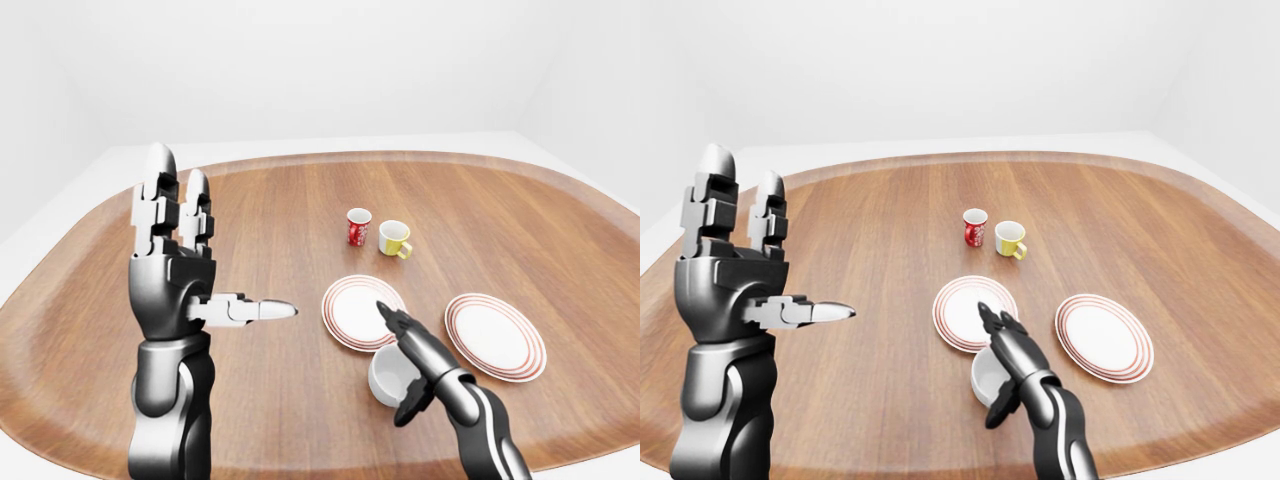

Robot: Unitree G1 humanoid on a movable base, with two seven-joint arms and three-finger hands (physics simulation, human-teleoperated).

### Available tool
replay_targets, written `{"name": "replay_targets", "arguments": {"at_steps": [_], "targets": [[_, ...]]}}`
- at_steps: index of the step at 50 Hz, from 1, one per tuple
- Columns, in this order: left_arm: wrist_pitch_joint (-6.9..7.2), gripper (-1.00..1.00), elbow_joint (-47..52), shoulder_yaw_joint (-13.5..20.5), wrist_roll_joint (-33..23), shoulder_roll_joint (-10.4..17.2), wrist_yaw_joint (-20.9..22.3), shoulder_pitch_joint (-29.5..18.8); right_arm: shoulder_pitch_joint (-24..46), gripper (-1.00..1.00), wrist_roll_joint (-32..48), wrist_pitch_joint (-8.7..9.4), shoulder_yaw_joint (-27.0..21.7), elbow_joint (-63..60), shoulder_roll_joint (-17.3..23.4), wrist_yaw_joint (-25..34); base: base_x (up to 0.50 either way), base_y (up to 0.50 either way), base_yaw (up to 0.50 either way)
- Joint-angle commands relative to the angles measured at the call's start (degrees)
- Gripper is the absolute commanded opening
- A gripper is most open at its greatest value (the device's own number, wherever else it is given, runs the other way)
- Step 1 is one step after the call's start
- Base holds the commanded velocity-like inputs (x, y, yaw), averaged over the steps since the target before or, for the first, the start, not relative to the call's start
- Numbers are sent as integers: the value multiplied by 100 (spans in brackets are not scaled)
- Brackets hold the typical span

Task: Put the white mug on the left plate.

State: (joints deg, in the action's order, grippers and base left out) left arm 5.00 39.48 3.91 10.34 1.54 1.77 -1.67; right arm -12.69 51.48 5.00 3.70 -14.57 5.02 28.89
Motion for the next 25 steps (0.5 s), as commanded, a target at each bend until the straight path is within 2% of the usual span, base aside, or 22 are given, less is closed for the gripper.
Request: {"name": "replay_targets", "arguments": {"at_steps": [1,25], "targets": [[0,100,7,-1,0,-3,2,10,53,100,96,0,-68,131,33,10,0,0,0],[0,100,32,-10,7,-4,-5,-2,303,100,182,0,-136,512,53,9,0,0,0]]}}
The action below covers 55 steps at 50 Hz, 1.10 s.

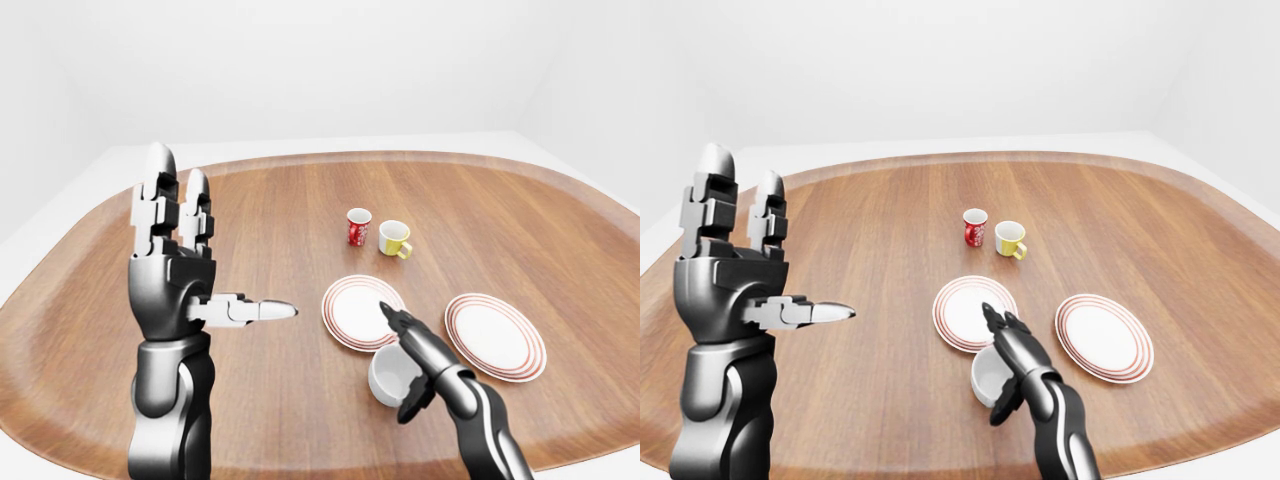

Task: Put the white mug on the left plate.

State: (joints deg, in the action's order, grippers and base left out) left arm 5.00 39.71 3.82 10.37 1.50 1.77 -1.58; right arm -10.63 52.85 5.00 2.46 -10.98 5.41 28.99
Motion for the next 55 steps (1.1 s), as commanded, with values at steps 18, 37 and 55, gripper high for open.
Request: {"name": "replay_targets", "arguments": {"at_steps": [18,37,55], "targets": [[0,100,-25,15,19,10,-18,-55,220,100,90,0,17,372,23,-26,0,0,0],[0,100,14,38,52,20,-27,-71,369,100,228,0,62,588,48,52,0,0,0],[0,100,40,38,64,19,-39,-59,521,100,281,0,119,998,80,44,0,0,0]]}}
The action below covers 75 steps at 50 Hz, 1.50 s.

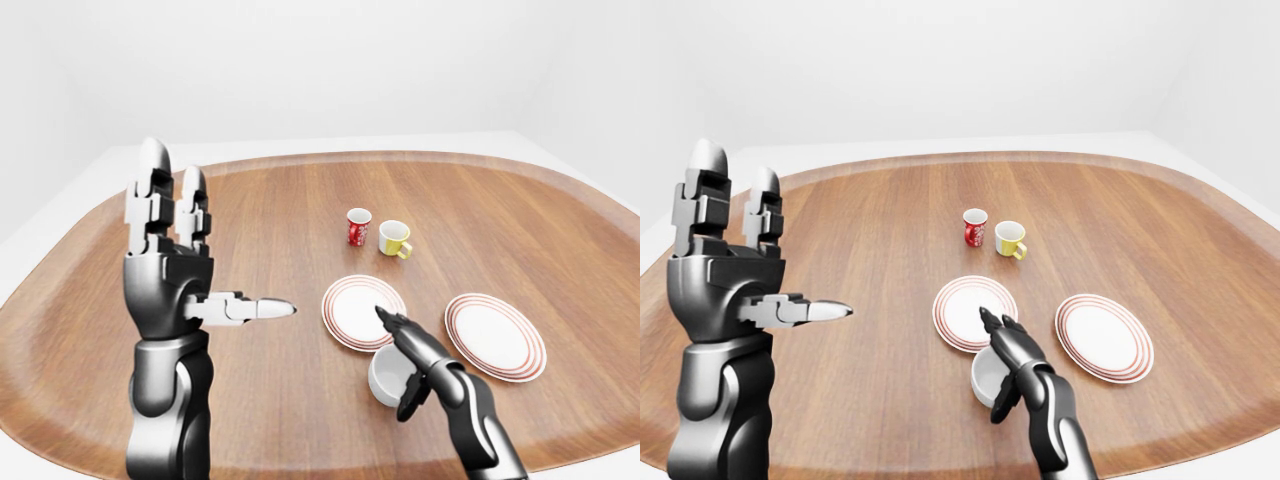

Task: Put the white mug on the left plate.

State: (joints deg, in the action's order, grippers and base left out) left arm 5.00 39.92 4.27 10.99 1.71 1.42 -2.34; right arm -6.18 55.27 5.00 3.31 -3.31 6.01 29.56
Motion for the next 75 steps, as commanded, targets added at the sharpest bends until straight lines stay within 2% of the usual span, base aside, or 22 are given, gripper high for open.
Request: {"name": "replay_targets", "arguments": {"at_steps": [1,10,11,12,31,36,40,46,55,62,72,75], "targets": [[0,100,18,-5,4,-3,-4,15,86,100,55,0,41,264,25,-21,0,0,0],[0,100,-16,-1,2,-3,5,21,100,100,143,0,77,304,49,72,0,0,0],[0,100,-18,-2,-1,-2,5,21,66,15,154,0,88,320,50,70,0,0,0],[0,100,-14,1,2,-2,4,17,44,-100,157,0,91,303,52,89,0,0,0],[0,100,-36,-14,-7,-2,9,15,-117,-100,42,0,79,-29,34,513,0,0,0],[0,100,-20,-33,-22,-10,17,43,-194,-100,-36,0,121,-716,-42,1024,0,0,0],[0,100,-12,-34,-20,-14,21,54,-132,-100,-48,0,172,-1052,-67,1044,0,0,0],[0,100,4,-36,-17,-17,17,51,187,-100,-50,0,191,-1228,-76,1044,0,0,0],[0,100,0,-39,-16,-17,8,45,1148,-100,-220,0,6,-827,-27,1044,0,0,0],[0,100,-2,-53,-23,-21,16,57,1630,-100,-379,0,-74,-213,65,1044,0,0,0],[0,100,-20,-35,-9,-20,15,45,2857,-100,-501,0,-130,1445,232,1044,0,0,0],[0,100,-15,-20,4,-13,8,25,3088,-100,-528,-81,-112,1845,217,1044,0,0,0]]}}
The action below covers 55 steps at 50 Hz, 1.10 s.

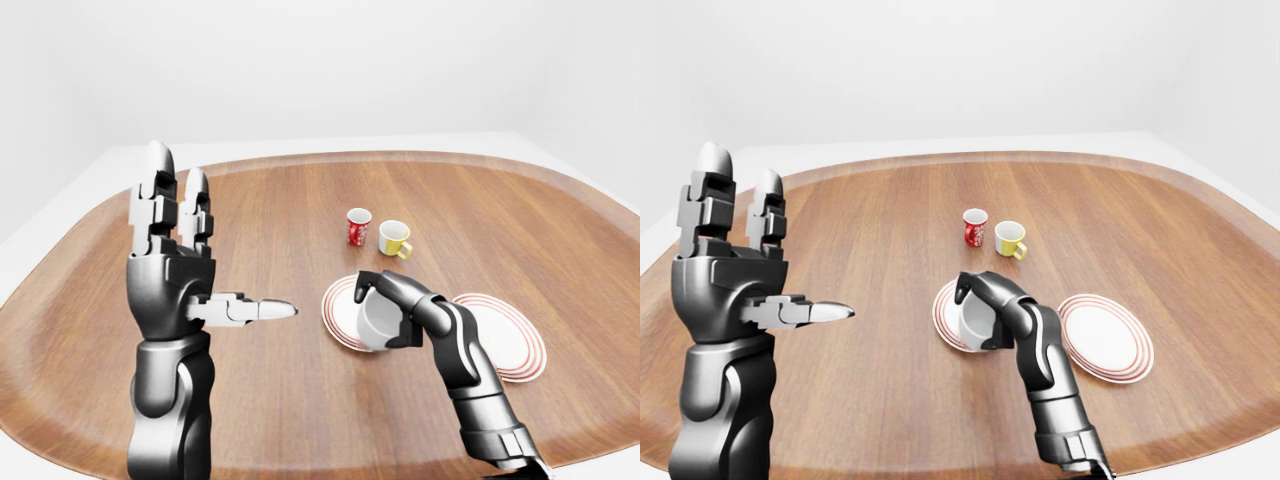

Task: Put the white mug on the left plate.

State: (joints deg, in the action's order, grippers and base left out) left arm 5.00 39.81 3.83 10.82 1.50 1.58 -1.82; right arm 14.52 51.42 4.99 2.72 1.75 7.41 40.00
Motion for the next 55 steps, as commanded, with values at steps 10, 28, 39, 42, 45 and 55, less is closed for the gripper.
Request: {"name": "replay_targets", "arguments": {"at_steps": [10,28,39,42,45,55], "targets": [[0,100,9,26,36,14,-19,-40,2021,-100,-334,-999,-7,3382,178,0,0,0,0],[0,100,25,57,66,28,-24,-61,4028,-100,-133,-999,98,6972,329,-1415,0,0,0],[0,100,33,47,62,22,-23,-48,4102,-100,-40,-999,58,7256,254,-1718,0,0,0],[0,100,17,43,55,21,-19,-43,4127,-100,-45,-999,34,7315,231,-1837,0,0,0],[0,100,4,43,53,20,-17,-46,4118,-100,-41,-999,28,7349,202,-1932,0,0,0],[0,100,-22,40,50,19,-14,-54,4134,-100,2,-999,-8,7472,95,-2425,0,0,0]]}}
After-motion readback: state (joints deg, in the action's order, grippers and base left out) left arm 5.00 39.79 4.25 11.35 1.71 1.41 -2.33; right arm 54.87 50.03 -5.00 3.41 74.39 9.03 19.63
